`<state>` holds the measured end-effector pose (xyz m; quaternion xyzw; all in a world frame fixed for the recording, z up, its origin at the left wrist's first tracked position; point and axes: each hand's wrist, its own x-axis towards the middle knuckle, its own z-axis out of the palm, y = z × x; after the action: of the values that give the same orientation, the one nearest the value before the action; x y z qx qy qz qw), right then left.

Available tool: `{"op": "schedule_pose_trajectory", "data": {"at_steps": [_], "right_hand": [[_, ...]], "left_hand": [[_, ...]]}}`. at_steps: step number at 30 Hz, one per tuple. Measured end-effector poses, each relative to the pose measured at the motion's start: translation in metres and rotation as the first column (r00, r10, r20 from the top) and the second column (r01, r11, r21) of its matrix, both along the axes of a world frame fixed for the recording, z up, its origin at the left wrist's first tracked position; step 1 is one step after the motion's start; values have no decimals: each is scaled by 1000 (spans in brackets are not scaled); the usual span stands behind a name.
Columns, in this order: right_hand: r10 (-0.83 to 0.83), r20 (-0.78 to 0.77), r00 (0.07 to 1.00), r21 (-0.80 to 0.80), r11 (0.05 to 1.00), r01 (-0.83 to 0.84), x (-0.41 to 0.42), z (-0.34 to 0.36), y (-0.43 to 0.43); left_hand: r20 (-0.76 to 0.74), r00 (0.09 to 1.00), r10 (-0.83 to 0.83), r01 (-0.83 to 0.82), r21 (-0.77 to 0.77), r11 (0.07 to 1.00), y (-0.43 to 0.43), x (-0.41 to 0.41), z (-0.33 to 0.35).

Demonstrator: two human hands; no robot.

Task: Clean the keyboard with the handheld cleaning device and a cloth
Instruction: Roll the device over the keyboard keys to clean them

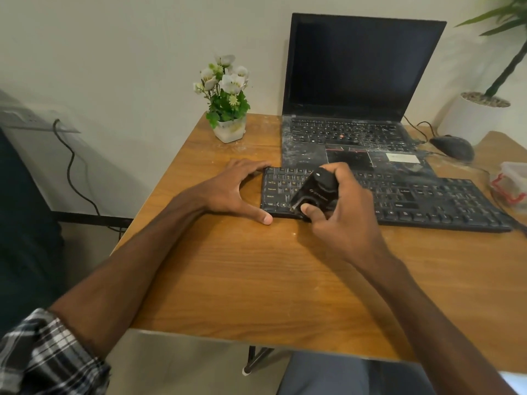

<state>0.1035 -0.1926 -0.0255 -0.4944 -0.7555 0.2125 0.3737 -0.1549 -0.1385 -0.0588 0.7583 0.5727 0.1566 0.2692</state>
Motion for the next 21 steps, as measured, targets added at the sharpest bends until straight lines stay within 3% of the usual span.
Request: {"op": "schedule_pose_trajectory", "data": {"at_steps": [3, 6, 10, 17, 21], "right_hand": [[26, 1, 1000, -22, 999, -26, -2, 2, 4], [24, -95, 995, -121, 992, -36, 7, 16, 17], [3, 14, 1000, -65, 998, -2, 10, 27, 24], [149, 105, 983, 6, 989, -150, -26, 8, 7], [135, -42, 990, -82, 987, -138, -23, 14, 19]], "left_hand": [[-7, 1000, 4, -4, -3, 1000, 3, 0, 0], [-1, 1000, -2, 2, 0, 1000, 2, -3, -1], [-8, 1000, -7, 7, 10, 1000, 1, -3, -1], [-32, 999, -5, 7, 41, 999, 1, -2, -2], [-22, 1000, -9, 10, 34, 999, 0, -3, -2]]}}
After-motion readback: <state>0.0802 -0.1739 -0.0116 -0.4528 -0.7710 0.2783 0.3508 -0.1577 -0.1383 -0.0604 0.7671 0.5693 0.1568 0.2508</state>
